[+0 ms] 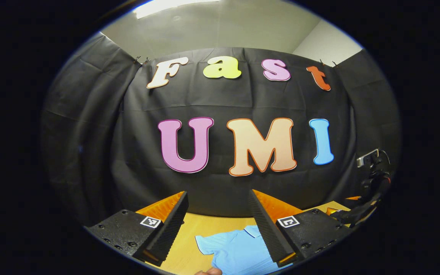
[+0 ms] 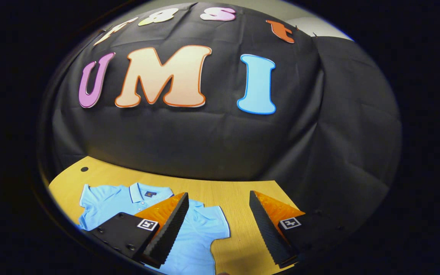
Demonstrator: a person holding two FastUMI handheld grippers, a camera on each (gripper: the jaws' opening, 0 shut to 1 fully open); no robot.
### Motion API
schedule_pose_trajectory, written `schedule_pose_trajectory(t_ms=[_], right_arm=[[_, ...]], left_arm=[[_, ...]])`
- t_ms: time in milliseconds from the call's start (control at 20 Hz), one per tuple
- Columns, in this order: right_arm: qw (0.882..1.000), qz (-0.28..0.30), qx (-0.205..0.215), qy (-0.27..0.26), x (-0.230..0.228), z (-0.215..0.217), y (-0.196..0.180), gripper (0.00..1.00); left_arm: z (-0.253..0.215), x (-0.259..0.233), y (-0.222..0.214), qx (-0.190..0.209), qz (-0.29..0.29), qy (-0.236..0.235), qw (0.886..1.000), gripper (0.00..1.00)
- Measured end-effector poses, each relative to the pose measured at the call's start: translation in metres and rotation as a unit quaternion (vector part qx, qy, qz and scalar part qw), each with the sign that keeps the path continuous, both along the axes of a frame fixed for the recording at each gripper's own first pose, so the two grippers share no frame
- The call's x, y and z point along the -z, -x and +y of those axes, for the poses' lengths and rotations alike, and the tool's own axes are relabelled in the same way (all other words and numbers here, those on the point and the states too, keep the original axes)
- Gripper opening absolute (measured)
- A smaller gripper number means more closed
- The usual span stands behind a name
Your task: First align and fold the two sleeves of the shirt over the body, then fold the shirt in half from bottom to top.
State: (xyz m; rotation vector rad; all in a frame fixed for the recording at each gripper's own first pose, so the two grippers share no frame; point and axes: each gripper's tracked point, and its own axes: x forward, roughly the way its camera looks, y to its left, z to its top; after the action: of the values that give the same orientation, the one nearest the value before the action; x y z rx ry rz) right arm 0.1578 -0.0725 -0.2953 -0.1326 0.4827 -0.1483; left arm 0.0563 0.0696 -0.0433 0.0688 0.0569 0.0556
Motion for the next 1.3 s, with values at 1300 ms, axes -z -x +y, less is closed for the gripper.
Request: schedule_pose_trajectory(t_ms=[1300], right_arm=[[0.974,0.187,0.077,-0.100,0.225,-0.040,-0.028,0.72]], left_arm=[[0.024,0.087,-0.050,-0.023,0.102,0.024,0.994,0.95]])
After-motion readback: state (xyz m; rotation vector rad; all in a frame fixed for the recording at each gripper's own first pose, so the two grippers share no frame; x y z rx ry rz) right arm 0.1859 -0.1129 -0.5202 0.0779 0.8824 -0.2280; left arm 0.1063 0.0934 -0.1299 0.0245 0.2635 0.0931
